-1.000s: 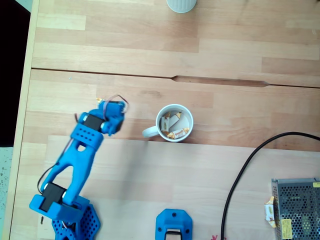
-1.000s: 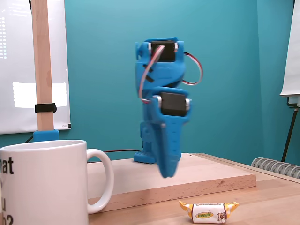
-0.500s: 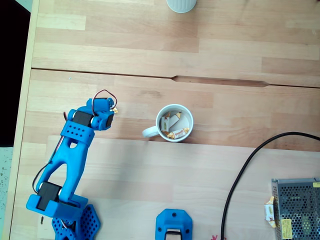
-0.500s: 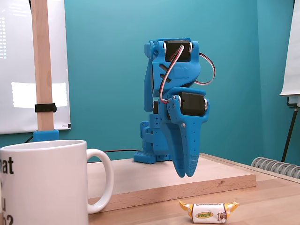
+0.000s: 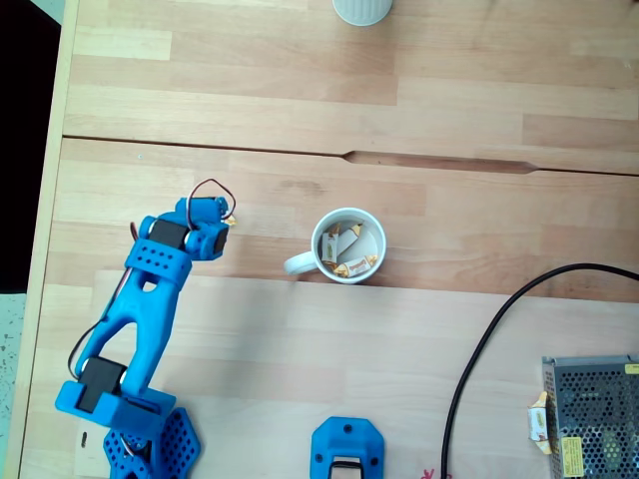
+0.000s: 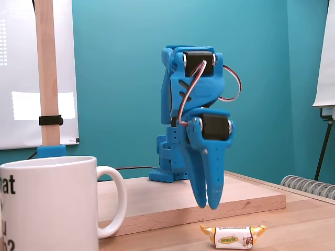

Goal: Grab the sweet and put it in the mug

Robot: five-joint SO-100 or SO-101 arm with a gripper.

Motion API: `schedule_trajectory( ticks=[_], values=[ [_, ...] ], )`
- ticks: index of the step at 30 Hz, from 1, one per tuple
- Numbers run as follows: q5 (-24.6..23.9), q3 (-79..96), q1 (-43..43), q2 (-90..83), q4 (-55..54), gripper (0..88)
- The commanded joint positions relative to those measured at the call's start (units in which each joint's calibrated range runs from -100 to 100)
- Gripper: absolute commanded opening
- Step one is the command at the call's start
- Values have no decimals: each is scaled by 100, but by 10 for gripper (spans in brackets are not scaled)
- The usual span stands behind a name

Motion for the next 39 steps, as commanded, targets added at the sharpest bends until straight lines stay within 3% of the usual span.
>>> schedule_trajectory(
  ticks=[1,7,39],
  values=[
    [44,-313,-41,12,22,181],
    [15,-304,-34,55,22,240],
    [15,-571,-12,305,272,234]
  ],
)
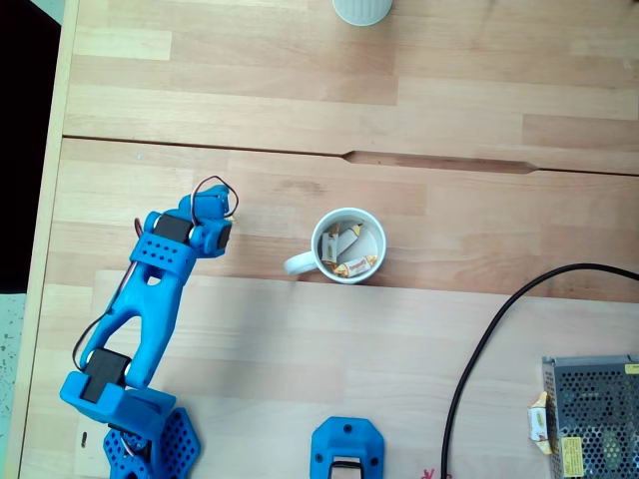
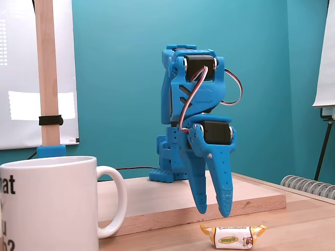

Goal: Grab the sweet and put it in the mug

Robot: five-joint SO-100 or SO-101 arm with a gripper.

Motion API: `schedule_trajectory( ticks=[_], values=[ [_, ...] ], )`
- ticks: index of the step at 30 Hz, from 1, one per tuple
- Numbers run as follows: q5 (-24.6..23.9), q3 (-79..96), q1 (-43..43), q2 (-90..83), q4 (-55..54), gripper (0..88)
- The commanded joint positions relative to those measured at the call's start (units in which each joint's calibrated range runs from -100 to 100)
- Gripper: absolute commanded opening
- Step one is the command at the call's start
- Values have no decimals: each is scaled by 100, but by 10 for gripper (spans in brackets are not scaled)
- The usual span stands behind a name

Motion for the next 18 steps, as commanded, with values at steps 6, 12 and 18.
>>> schedule_trajectory(
  ticks=[6,12,18],
  values=[
    [-20,-517,31,228,561,234],
    [-24,-963,31,520,706,234],
    [-15,-1355,31,787,981,236]
  ],
)
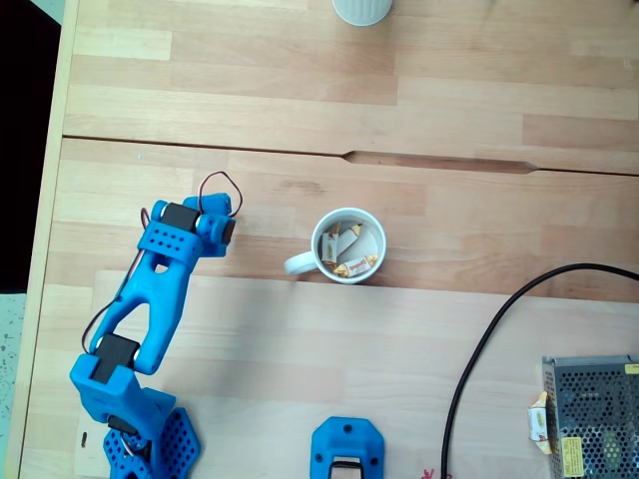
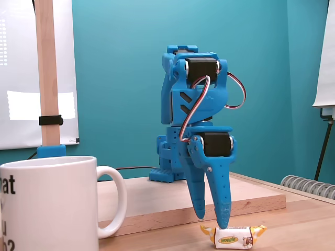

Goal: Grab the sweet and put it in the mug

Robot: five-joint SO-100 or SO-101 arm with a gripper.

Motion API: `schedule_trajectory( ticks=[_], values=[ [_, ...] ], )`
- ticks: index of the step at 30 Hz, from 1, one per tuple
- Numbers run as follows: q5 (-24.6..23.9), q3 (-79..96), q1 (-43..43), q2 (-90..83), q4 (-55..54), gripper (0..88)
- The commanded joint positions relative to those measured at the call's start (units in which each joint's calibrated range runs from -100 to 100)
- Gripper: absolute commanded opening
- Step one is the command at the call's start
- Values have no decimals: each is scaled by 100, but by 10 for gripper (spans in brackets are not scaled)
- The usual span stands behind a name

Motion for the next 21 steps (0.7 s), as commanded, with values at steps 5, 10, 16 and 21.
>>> schedule_trajectory(
  ticks=[5,10,16,21],
  values=[
    [-20,-851,9,323,392,234],
    [-20,-1511,16,745,779,238],
    [-20,-2207,9,1175,1094,234],
    [-20,-2617,9,1425,1328,234]
  ],
)
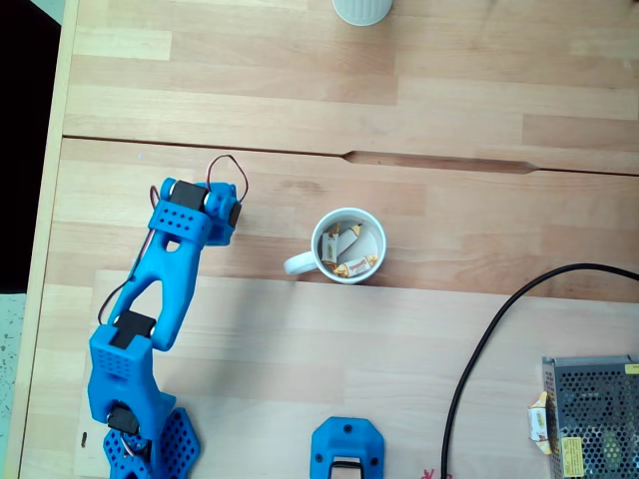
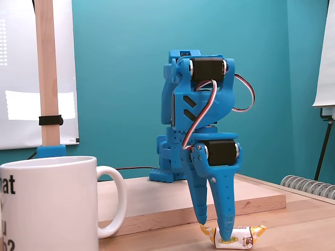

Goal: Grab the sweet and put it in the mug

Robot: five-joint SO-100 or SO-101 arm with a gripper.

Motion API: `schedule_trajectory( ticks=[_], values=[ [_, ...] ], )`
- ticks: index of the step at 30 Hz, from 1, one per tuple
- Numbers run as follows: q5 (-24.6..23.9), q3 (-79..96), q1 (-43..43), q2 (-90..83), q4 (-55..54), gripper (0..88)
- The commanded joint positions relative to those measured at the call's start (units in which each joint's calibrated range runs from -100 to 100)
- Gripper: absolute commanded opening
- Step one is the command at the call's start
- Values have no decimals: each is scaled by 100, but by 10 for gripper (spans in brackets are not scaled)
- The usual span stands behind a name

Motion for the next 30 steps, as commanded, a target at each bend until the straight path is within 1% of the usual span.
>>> schedule_trajectory(
  ticks=[1,13,16,21,24,28,30],
  values=[
    [-15,-492,9,14,164,233],
    [-10,-894,-42,255,373,228],
    [-10,-902,-42,255,373,198],
    [-10,-894,-42,264,381,104],
    [-10,-885,-42,264,381,72],
    [5,-885,-42,264,381,61],
    [10,-894,-42,264,381,75]
  ],
)
